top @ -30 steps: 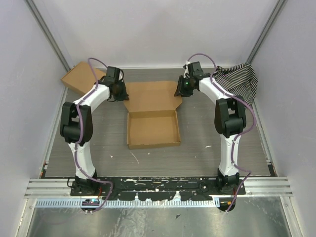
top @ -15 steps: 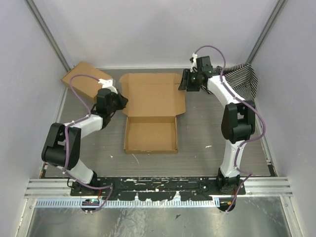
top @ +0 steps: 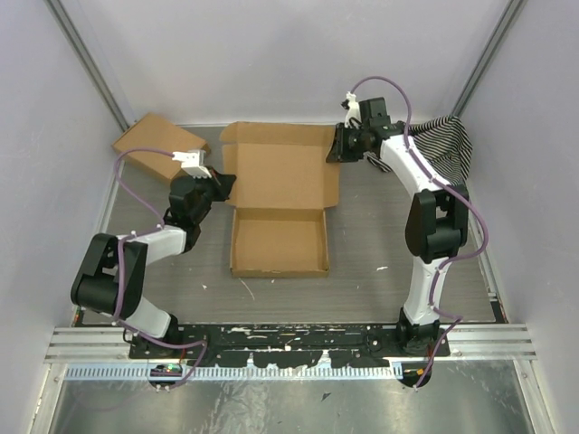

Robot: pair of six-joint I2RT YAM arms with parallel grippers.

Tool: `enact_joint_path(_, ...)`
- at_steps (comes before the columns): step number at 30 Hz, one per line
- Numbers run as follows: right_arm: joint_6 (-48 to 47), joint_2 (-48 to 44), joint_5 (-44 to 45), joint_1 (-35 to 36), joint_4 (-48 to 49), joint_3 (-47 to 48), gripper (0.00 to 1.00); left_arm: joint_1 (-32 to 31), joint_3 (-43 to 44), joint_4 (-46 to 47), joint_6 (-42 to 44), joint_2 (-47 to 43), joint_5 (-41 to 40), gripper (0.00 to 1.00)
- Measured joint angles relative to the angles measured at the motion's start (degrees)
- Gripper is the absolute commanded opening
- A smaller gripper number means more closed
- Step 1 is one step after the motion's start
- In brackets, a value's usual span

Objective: Fold the paper box

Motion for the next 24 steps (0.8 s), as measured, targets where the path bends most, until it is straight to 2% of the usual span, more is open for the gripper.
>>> enact_joint_path(1,0.02,0.02,0.66,0.33,-0.74,0.61,0.13,-0.09,-0.24,0.39,0.02,-0.22,0.07,0.0)
enact_joint_path(3,-0.13,0.02,3.19,1.36,-2.12,1.79,0.07,-0.37,-0.59,0.63,0.11,-0.92,0.17,0.08)
enact_joint_path(4,-0.22,0.02,4.37,1.84,-2.38,2.16,0.05,-0.48,-0.66,0.68,0.15,-1.25,0.17,0.18)
enact_joint_path(7,-0.35,-0.24,9.16,3.56,-2.27,2.21,0.02,-0.68,-0.9,-0.31,0.74,-3.21,-0.07,0.34)
enact_joint_path(8,-0.39,-0.5,10.34,3.89,-2.12,1.9,0.01,-0.74,-0.9,-0.98,1.01,-4.09,-0.35,0.46)
enact_joint_path(11,-1.03,-2.89,12.85,4.72,-0.33,-1.49,0.01,-0.81,-0.13,-6.6,2.05,-7.65,-1.95,0.58)
enact_joint_path(14,-1.84,-6.71,14.1,4.85,1.55,-6.08,0.01,-0.9,3.65,-14.56,3.19,-9.84,-4.59,0.59)
enact_joint_path(19,-3.93,-15.21,13.7,4.59,7.52,-16.98,0.01,-0.87,14.78,-31.52,6.01,-10.27,-8.59,0.58)
enact_joint_path(24,-5.9,-22.84,12.55,4.59,12.79,-26.16,0.01,-0.85,26.08,-46.16,7.63,-8.61,-9.07,0.55)
